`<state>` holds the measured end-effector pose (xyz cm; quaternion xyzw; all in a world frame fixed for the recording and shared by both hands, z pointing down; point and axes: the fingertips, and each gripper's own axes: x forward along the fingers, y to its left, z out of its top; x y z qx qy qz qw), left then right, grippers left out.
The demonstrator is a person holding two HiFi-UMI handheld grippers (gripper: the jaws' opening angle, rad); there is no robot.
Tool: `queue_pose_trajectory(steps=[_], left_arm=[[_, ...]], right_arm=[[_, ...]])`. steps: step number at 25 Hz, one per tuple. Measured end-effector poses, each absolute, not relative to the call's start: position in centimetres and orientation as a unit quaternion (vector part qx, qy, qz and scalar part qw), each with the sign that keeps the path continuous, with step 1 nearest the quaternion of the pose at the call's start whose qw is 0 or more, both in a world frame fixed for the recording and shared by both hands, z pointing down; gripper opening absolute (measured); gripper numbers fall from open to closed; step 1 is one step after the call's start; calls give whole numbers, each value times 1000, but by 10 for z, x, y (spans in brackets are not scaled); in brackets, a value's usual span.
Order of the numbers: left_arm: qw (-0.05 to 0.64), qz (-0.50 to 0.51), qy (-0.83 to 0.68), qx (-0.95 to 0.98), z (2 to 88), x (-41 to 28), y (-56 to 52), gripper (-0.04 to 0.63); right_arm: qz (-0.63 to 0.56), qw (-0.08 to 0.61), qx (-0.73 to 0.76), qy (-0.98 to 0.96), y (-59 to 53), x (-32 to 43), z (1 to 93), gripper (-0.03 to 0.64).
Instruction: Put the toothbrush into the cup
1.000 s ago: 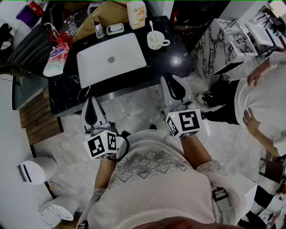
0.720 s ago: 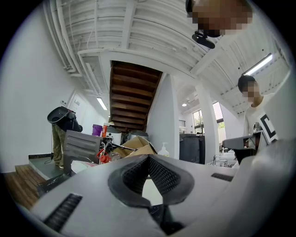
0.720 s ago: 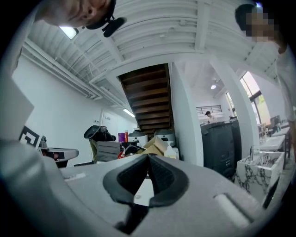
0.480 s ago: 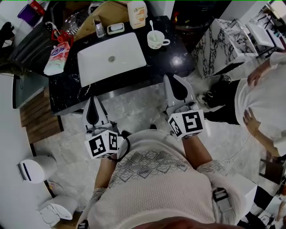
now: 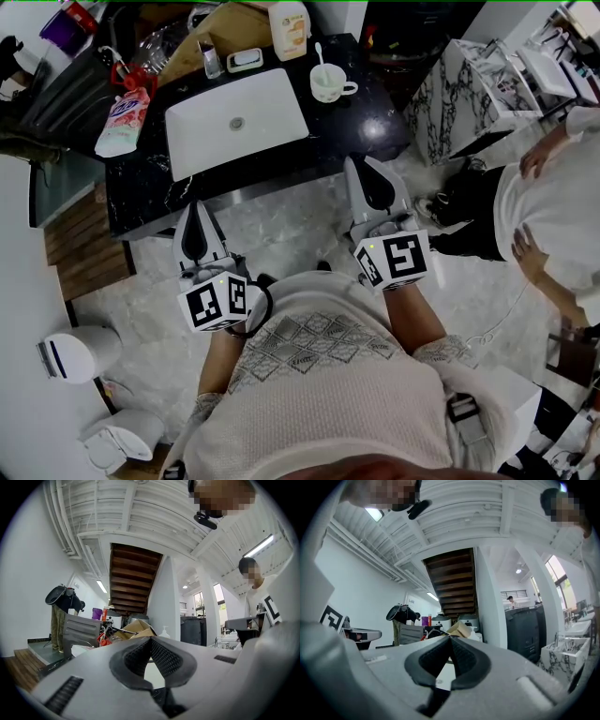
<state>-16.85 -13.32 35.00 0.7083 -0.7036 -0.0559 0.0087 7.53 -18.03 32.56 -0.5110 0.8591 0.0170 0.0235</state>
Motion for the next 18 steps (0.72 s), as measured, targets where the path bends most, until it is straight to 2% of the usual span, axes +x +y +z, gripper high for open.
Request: queue_pose_trajectory(steps=[18], left_arm=[[9,-56,-704,708,350,-167,-131,-2]], right_arm=[[13,22,-511,859,-181,79,328,3]])
